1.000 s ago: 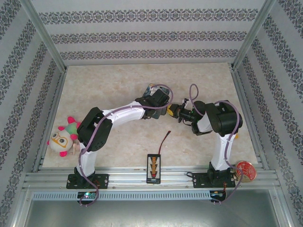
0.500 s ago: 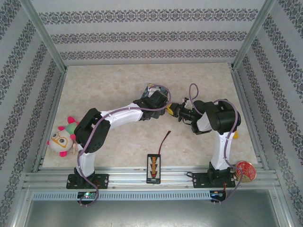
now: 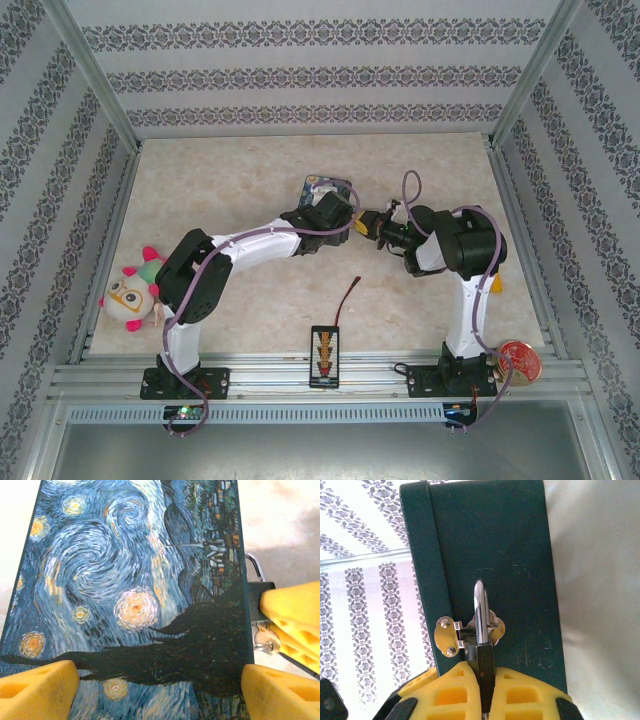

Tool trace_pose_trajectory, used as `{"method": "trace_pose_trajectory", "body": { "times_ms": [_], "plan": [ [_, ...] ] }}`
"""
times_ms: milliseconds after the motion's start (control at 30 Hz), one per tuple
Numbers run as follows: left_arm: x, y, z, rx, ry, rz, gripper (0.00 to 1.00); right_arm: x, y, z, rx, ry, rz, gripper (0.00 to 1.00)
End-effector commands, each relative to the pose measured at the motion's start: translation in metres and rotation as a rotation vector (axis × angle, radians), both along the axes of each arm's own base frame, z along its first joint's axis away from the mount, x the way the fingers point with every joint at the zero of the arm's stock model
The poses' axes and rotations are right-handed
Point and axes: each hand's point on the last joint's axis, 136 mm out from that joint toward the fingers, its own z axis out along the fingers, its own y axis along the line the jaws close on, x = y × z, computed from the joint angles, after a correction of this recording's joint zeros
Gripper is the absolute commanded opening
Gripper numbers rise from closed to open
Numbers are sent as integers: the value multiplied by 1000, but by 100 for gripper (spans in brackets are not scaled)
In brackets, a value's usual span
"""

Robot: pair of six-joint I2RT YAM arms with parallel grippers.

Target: Unlock the padlock with the key

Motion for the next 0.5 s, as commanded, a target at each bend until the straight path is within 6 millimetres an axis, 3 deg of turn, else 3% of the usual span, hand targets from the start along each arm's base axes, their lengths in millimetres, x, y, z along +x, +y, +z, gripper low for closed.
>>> {"method": "trace_pose_trajectory", "body": {
  "times_ms": [0, 100, 233, 467],
  "plan": [
    [-28, 38, -41, 118, 159, 43, 86, 37, -33, 24, 41, -64, -170, 0],
    [-28, 39, -44, 114, 163, 45, 86, 37, -34, 19, 84, 11, -210, 0],
    [-28, 39, -47, 106, 171, 45, 85, 36, -32, 29, 122, 39, -242, 0],
    [-26, 38, -45, 97, 168, 47, 85, 31, -20, 65, 181, 14, -187, 0]
  ]
}}
